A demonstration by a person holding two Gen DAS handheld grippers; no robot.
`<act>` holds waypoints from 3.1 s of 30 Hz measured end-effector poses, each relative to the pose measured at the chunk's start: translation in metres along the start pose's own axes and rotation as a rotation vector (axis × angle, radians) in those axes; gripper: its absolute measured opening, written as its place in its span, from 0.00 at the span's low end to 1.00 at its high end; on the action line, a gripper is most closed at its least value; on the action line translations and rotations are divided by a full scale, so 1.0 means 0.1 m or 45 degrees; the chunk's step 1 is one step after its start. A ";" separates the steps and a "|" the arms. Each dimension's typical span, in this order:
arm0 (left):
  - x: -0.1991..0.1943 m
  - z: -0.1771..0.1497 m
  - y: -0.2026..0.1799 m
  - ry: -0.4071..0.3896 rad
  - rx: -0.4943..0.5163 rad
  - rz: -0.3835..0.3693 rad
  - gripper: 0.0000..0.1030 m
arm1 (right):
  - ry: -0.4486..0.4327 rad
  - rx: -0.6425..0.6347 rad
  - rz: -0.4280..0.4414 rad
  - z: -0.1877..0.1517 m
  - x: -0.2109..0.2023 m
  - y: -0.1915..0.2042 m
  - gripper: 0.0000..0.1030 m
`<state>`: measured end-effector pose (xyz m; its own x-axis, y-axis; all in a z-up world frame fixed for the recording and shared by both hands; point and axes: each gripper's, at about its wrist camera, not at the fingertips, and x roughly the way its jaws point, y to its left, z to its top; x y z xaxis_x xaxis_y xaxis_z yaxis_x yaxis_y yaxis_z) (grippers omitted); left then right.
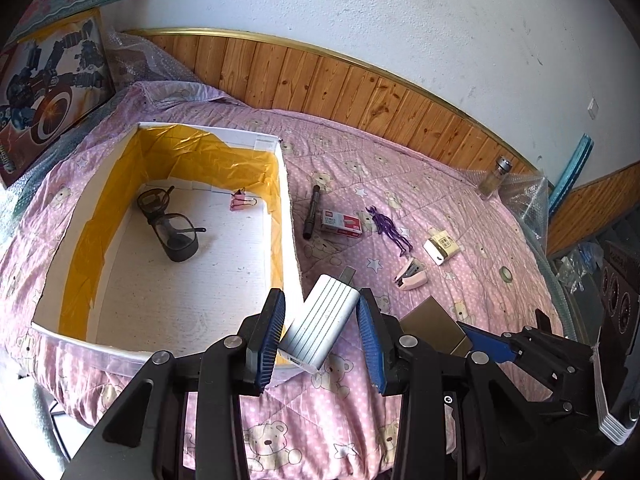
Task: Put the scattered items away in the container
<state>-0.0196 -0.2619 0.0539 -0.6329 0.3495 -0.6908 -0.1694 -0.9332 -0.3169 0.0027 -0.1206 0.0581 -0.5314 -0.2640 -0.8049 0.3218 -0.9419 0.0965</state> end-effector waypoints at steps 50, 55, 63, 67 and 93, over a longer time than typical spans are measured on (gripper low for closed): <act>-0.23 0.29 1.18 -0.054 -0.227 0.179 0.37 | 0.051 -0.345 -0.046 0.90 0.48 1.25 0.51; -0.20 0.33 1.25 -0.037 -0.236 0.192 0.37 | 0.065 -0.375 0.004 0.96 0.58 1.27 0.51; -0.10 0.40 1.32 0.016 -0.270 0.188 0.37 | 0.128 -0.435 0.026 1.07 0.82 1.22 0.51; -0.03 0.45 1.36 0.049 -0.295 0.183 0.37 | 0.166 -0.410 0.053 1.16 0.94 1.13 0.51; 0.74 0.66 1.24 0.476 -0.272 0.098 0.37 | 0.379 -0.179 0.159 1.93 1.85 0.67 0.51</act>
<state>-0.1375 -0.3569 0.0065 -0.3136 0.3227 -0.8930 0.0524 -0.9332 -0.3556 -0.2252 -0.2722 0.0287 -0.2361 -0.2837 -0.9294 0.4856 -0.8629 0.1400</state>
